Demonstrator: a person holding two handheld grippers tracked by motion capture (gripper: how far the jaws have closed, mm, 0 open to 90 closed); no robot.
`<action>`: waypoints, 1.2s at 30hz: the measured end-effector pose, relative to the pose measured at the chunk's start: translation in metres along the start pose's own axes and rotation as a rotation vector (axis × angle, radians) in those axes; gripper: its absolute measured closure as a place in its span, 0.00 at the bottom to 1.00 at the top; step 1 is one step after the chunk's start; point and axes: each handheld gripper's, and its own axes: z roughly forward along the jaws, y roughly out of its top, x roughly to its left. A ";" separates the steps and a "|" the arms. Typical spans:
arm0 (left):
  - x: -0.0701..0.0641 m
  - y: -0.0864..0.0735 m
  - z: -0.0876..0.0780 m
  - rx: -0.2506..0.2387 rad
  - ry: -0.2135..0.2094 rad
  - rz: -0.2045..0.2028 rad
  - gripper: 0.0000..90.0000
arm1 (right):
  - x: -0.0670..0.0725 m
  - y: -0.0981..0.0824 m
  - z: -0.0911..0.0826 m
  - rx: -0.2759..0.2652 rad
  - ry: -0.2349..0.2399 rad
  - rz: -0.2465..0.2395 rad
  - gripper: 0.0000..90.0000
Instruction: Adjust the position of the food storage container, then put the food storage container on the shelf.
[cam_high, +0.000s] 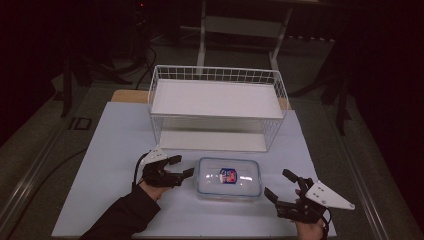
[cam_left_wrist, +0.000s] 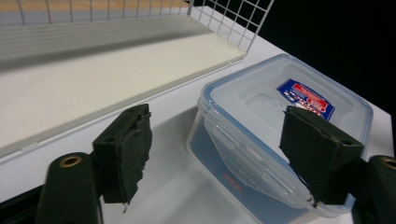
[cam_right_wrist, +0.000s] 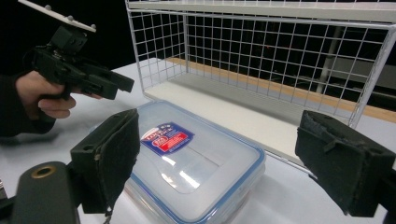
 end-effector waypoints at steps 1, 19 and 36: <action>0.000 0.000 0.000 0.005 -0.004 -0.015 0.24 | 0.000 0.000 0.000 0.000 0.000 -0.004 0.15; 0.010 0.010 0.030 0.221 -0.168 -0.310 0.17 | -0.007 -0.004 0.029 0.161 -0.003 0.032 0.15; 0.021 0.000 0.044 0.281 -0.261 -0.526 0.27 | -0.067 -0.020 0.074 0.427 0.149 0.619 0.13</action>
